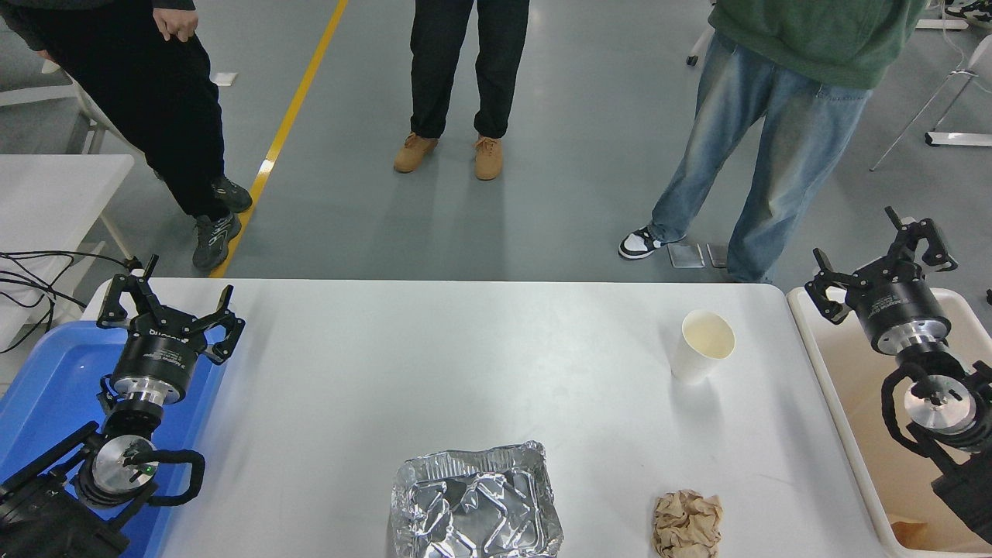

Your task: Clean the table surface

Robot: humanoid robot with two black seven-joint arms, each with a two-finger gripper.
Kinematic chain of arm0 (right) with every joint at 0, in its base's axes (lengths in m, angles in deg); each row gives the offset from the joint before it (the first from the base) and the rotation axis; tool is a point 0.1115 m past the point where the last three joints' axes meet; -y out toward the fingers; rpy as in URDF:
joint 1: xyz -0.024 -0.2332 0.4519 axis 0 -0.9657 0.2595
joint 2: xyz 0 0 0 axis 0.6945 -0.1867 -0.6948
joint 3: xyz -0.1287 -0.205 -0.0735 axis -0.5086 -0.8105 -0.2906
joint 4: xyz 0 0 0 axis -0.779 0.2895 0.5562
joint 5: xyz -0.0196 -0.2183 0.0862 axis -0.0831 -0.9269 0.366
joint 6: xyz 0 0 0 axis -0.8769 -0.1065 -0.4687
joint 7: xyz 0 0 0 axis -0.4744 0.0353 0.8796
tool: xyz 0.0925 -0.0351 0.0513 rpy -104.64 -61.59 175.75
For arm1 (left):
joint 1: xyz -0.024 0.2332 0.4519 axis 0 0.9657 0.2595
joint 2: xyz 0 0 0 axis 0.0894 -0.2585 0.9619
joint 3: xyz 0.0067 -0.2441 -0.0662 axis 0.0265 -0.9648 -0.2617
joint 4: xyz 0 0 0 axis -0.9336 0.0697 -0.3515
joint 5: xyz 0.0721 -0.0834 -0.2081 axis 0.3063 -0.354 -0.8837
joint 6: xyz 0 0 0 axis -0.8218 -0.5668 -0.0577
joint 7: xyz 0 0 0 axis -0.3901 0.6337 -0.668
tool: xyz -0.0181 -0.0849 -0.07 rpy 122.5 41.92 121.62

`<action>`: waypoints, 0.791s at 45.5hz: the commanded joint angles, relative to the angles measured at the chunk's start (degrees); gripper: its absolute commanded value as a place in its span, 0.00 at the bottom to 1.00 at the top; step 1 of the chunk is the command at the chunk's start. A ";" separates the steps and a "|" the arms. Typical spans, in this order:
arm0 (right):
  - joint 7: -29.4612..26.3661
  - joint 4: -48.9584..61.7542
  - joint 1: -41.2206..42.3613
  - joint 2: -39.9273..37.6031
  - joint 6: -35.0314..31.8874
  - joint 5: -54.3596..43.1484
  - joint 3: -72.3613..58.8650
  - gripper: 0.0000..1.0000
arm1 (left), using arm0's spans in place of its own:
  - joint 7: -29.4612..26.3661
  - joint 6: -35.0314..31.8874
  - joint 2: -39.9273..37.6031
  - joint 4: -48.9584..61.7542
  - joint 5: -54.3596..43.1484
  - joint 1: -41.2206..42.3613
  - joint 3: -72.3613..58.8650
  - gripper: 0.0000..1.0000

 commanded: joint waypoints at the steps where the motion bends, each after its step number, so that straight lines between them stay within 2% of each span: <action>1: -0.32 -0.20 -0.53 -1.39 -0.15 0.00 -0.02 1.00 | 0.00 0.00 0.00 0.00 0.04 0.00 -0.01 0.99; 10: -2.60 -0.91 -0.70 -2.44 -3.84 -0.62 -2.66 1.00 | 0.00 0.00 0.00 0.00 0.04 0.00 -0.01 0.99; 21: -4.80 -6.18 0.35 -10.08 -3.93 -0.62 -11.27 1.00 | 0.00 0.00 0.00 0.00 0.04 0.00 -0.01 0.99; 29: -10.69 -10.04 2.11 -14.83 -4.89 -1.84 -14.44 1.00 | 0.00 0.00 0.00 0.00 -0.05 0.00 -0.01 0.99; 36: -16.58 -12.60 2.90 -18.79 -7.79 -7.55 -14.79 1.00 | 0.00 0.00 0.00 0.00 -0.05 0.00 -0.01 0.99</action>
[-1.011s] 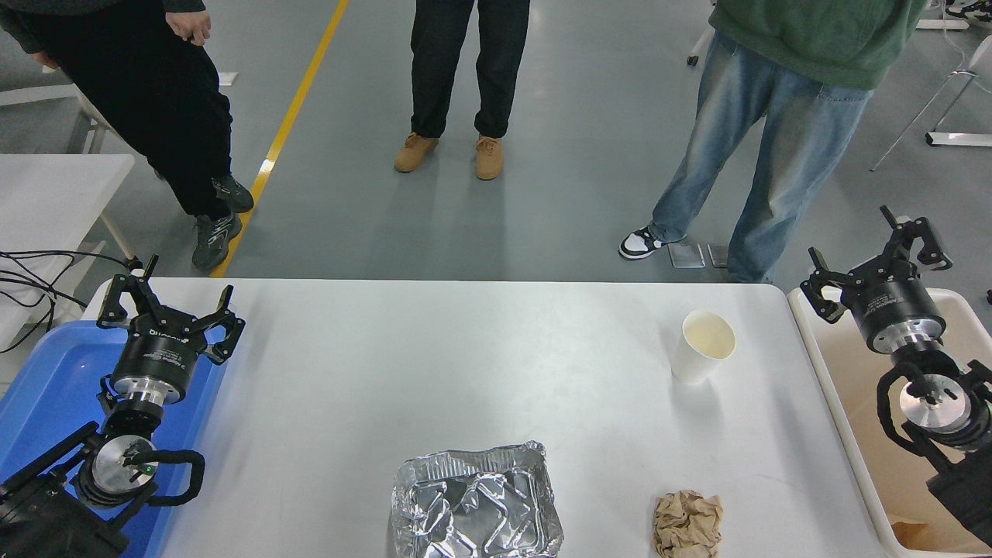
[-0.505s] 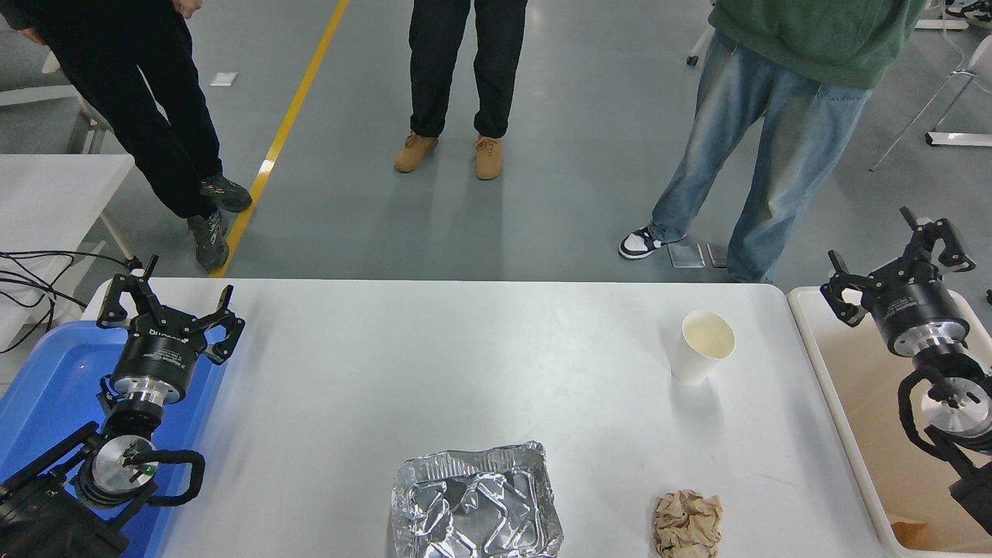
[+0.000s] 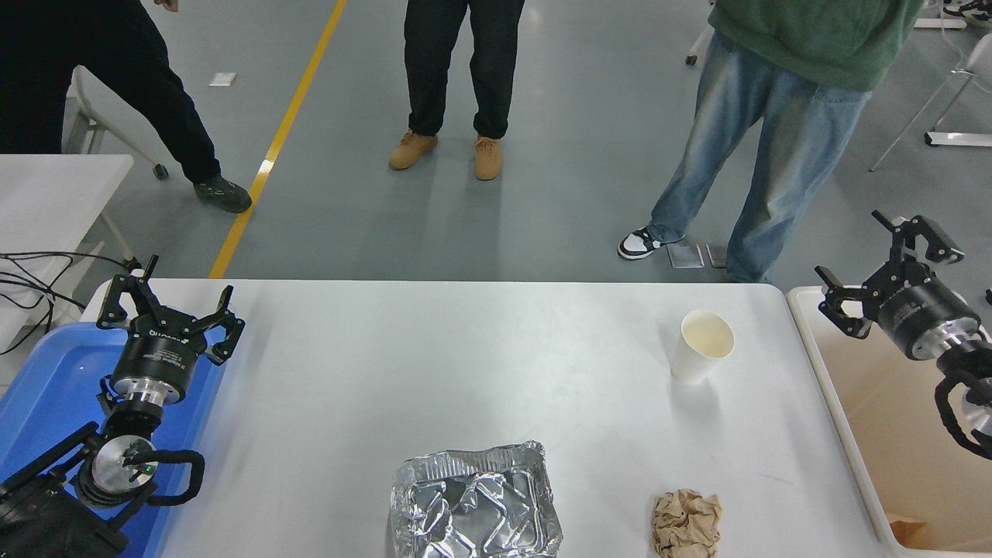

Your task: Clean the table surface

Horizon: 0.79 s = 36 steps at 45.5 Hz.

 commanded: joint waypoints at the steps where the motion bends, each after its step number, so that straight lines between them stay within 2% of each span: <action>1: -7.50 -4.25 1.56 -6.26 -3.32 -6.11 -2.54 1.00 | 0.00 0.00 0.00 0.00 -0.05 0.00 0.00 0.99; 15: -7.68 -11.98 3.23 -9.86 -3.93 -22.37 -2.54 1.00 | 0.00 0.00 0.00 0.00 0.04 0.00 0.00 0.99; 29: -7.42 -13.66 8.68 -10.30 -4.02 -38.63 -2.97 1.00 | 0.00 0.00 0.00 0.00 0.04 0.00 0.00 0.99; 36: -7.42 -14.62 13.24 -11.01 -7.27 -43.47 -9.55 1.00 | 0.00 0.00 0.00 0.00 0.04 0.00 0.00 0.99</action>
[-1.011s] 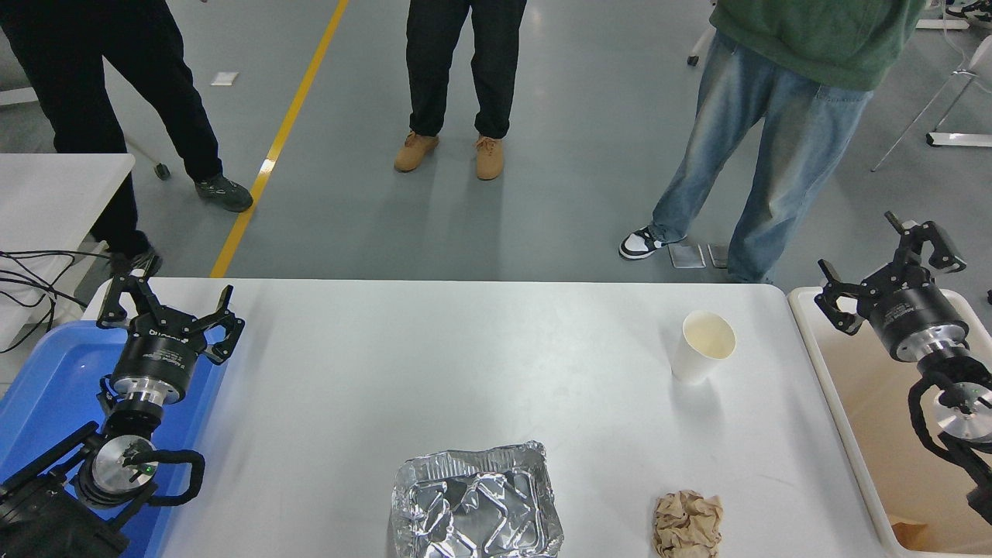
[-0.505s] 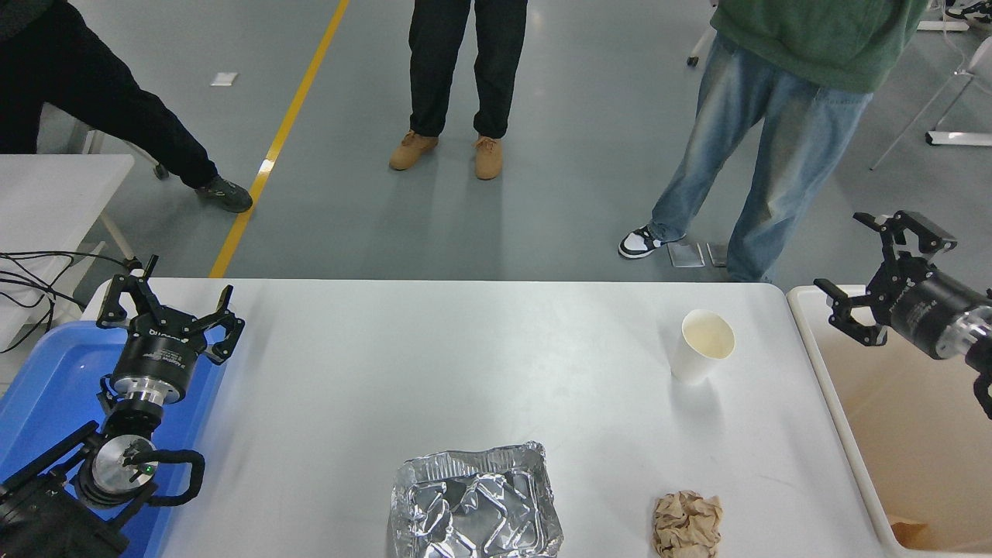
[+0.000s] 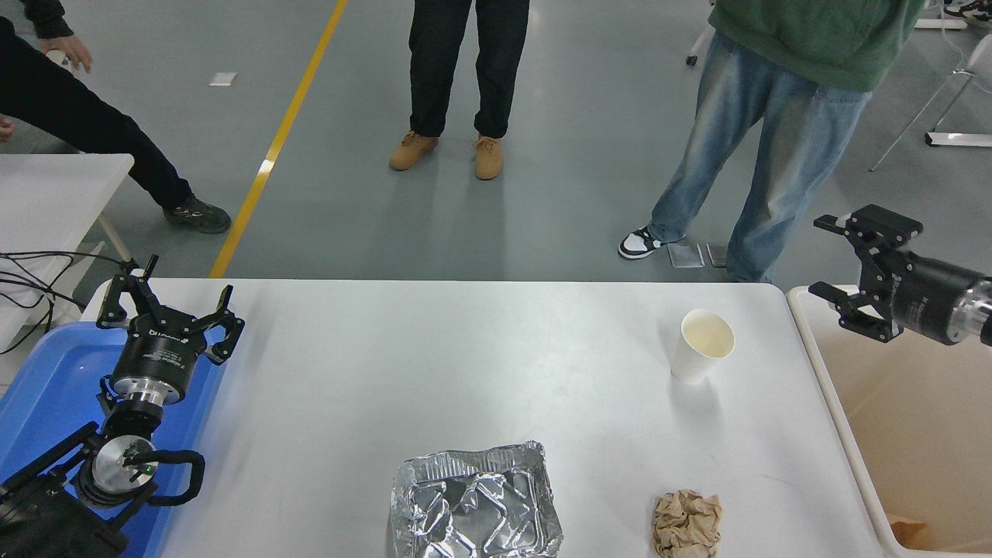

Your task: Clean the table surface

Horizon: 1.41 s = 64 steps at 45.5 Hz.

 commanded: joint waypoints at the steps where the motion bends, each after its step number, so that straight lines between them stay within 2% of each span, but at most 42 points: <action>1: -0.13 -1.96 6.83 -1.07 -3.10 -10.01 -7.55 1.00 | 0.00 0.00 0.00 0.00 -0.04 0.00 0.00 0.99; 15: -0.13 -1.69 25.54 -0.11 -3.72 -10.46 -34.16 1.00 | 0.00 0.00 0.00 0.00 -0.05 0.00 0.00 0.99; 24: -0.56 -1.61 30.22 4.72 -3.63 -13.96 -41.30 1.00 | 0.00 0.00 0.00 0.00 -0.04 0.00 0.00 0.99; 38: -1.27 -0.99 31.36 10.00 3.05 -24.08 -46.49 0.99 | 0.00 0.00 0.00 0.00 0.04 0.00 0.00 0.99; 64: -1.27 10.61 29.78 17.73 3.75 -24.61 -51.15 1.00 | 0.00 0.00 0.00 0.00 -0.05 0.00 0.00 0.99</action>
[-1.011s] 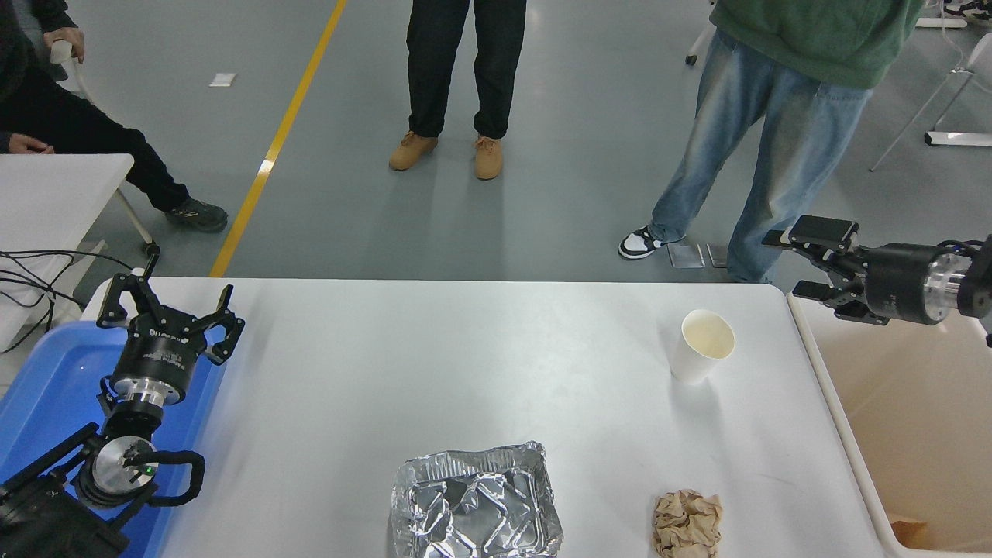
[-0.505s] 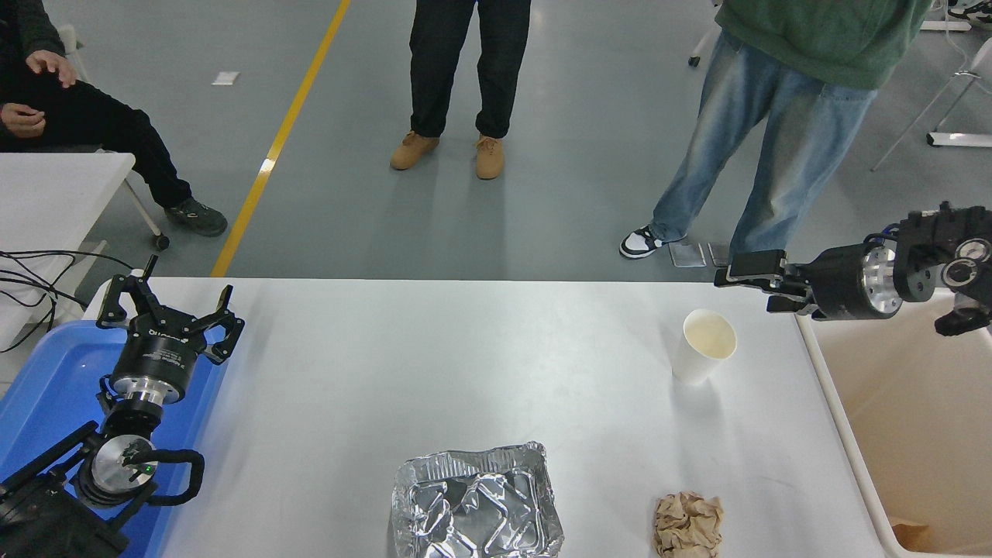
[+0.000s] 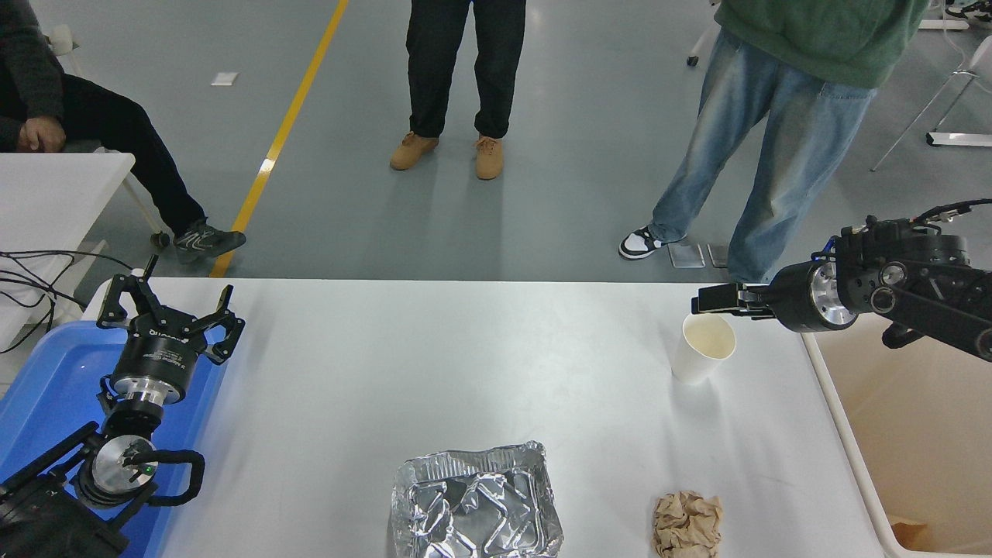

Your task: Clean the table surface

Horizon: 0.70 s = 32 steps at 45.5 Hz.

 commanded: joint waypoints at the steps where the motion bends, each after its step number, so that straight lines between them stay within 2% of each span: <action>1: -0.12 5.22 -0.81 3.22 0.71 -0.47 -2.14 1.00 | 0.00 0.00 0.00 0.00 0.04 0.00 0.00 0.99; 32: 0.23 12.43 -6.25 7.97 6.59 -0.47 -2.41 1.00 | 0.00 0.00 0.00 0.00 -0.05 0.00 0.00 0.99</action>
